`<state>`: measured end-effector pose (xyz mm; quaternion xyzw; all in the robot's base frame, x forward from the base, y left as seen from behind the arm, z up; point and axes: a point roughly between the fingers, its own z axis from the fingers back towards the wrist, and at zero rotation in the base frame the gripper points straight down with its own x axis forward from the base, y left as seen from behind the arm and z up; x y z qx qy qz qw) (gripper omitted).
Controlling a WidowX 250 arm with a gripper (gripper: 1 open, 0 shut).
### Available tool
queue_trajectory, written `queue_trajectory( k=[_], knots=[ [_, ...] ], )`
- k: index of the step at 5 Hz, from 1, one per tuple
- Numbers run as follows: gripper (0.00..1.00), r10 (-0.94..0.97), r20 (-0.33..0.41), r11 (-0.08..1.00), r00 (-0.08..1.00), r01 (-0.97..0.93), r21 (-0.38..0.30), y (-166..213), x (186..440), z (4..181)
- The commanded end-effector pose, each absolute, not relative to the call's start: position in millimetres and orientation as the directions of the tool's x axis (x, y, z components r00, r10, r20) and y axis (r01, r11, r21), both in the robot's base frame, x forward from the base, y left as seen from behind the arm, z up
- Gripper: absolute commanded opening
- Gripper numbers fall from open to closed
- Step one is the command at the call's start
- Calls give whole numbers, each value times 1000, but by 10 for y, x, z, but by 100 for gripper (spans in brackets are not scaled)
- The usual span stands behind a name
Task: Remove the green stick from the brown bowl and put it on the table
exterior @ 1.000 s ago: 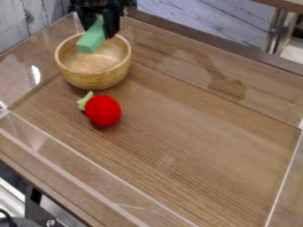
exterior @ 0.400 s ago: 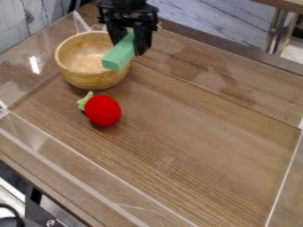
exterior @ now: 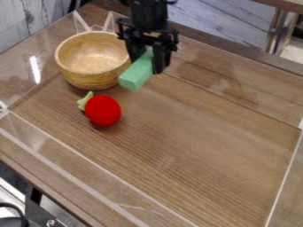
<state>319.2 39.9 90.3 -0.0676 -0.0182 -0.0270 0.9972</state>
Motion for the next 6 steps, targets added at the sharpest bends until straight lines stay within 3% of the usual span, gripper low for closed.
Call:
queue_trajectory(
  k=[1,6],
  knots=[
    [0,-72,114,992,991,84,-99,340,3226,1020],
    [0,-154,83,982,985,162,-98,207,3182,574]
  ],
)
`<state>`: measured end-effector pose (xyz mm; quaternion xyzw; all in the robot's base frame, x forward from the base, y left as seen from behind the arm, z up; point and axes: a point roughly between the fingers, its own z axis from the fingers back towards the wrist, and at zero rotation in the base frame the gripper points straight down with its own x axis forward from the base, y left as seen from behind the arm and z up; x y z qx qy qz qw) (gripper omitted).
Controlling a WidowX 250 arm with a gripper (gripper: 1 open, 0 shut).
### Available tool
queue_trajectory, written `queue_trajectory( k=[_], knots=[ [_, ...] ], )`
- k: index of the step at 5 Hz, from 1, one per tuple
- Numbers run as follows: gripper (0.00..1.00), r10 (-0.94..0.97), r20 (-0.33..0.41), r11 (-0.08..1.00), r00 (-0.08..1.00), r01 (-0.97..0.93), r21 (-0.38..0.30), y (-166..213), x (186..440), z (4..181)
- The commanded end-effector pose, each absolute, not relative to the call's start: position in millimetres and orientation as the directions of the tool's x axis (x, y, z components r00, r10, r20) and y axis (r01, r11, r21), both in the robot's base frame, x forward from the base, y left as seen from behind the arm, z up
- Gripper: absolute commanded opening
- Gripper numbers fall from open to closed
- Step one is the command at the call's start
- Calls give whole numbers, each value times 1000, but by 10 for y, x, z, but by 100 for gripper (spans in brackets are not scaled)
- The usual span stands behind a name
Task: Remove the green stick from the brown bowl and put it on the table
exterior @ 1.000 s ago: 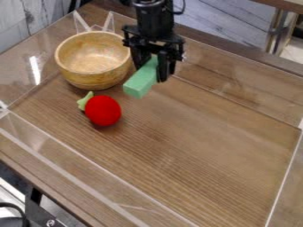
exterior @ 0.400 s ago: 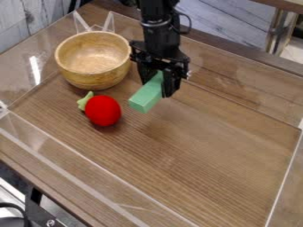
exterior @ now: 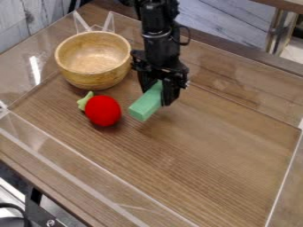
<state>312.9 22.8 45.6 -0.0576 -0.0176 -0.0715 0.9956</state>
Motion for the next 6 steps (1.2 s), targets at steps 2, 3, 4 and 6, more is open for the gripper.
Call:
queue_trajectory(
  k=[2,3,4,6],
  knots=[
    [0,-173,77,979,982,180,-98,177,3193,465],
    [100,-158,88,979,983,167,-112,205,3215,480],
    [100,-138,114,981,984,152,-123,247,3220,572],
    [100,-101,149,984,984,120,-128,359,3252,688]
  ],
)
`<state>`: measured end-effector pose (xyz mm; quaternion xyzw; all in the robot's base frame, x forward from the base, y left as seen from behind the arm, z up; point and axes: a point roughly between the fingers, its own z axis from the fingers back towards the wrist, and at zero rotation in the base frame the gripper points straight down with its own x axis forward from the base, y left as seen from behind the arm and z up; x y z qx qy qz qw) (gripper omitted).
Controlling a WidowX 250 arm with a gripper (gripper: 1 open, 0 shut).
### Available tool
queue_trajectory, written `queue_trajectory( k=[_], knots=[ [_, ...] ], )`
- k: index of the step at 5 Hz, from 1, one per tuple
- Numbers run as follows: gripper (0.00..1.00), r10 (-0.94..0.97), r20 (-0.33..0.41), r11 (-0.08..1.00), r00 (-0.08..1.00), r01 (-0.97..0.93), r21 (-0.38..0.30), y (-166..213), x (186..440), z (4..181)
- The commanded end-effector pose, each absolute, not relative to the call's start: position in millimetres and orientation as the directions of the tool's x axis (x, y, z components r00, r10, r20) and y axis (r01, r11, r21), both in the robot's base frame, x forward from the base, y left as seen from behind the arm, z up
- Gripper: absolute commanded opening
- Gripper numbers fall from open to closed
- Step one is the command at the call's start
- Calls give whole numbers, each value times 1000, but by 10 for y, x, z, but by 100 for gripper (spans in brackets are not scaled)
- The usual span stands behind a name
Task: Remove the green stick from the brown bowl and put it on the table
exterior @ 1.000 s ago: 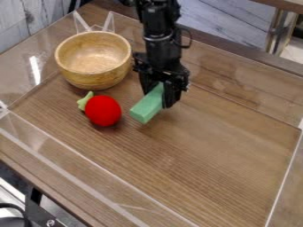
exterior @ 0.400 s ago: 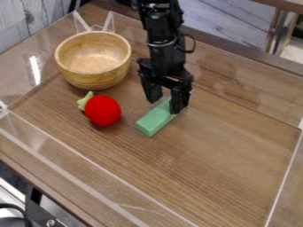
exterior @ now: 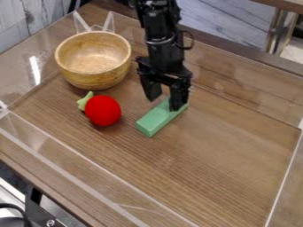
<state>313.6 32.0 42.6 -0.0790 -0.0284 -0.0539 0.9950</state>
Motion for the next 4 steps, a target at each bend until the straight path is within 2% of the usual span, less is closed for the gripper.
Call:
queue_trajectory(
  k=[1,2,4],
  knots=[
    [100,-82,172,985,982,106,-135,420,3260,789],
    [100,-68,199,986,978,96,-134,459,3271,839],
    [100,-64,193,988,979,90,-128,458,3264,727]
  ],
)
